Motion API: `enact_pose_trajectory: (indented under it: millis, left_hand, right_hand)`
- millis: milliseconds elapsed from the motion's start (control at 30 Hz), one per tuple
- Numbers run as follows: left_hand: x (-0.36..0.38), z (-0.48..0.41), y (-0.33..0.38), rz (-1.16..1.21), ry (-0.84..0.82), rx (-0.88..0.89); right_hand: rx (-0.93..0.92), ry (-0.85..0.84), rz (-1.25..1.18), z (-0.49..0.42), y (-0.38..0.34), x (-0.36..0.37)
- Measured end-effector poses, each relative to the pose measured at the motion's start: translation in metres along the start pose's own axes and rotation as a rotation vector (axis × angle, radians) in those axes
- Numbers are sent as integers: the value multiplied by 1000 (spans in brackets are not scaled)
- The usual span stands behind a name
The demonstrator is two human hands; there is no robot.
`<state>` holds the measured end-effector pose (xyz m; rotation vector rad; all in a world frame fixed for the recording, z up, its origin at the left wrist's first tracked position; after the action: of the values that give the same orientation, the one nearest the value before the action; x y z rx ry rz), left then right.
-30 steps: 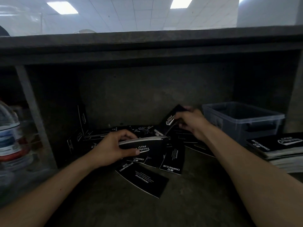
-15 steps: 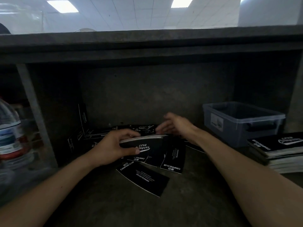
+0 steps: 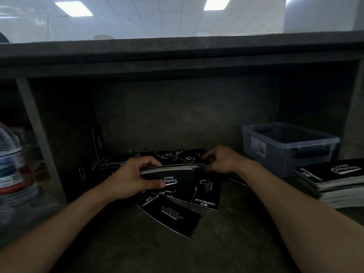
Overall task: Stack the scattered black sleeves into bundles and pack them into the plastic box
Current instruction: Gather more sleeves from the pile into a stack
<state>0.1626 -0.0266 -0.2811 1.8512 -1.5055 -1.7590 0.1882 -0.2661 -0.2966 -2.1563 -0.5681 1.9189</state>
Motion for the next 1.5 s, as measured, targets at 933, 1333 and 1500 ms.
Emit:
enact_pose_trajectory:
  millis: [933, 1333, 1500]
  left_hand:
    - [-12, -6, -14, 82, 101, -38]
    - [-14, -2, -4, -46, 137, 27]
    - [-7, -2, -4, -69, 89, 28]
  right_hand:
    - [104, 125, -360, 1, -10, -14]
    - [397, -35, -102, 19, 21, -16]
    - [28, 406, -769, 7, -2, -48]
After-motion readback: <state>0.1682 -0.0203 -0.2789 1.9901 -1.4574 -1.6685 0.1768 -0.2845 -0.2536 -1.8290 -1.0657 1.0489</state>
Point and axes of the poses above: each hand's wrist, its own z-axis away from the middle knuckle, its own x-axis out of the palm, y = z × x, the point moved 10 cm from there along -z, towards the middle knuckle, and after that the axes turned 5 degrees about -x, right-handed, at the moved point
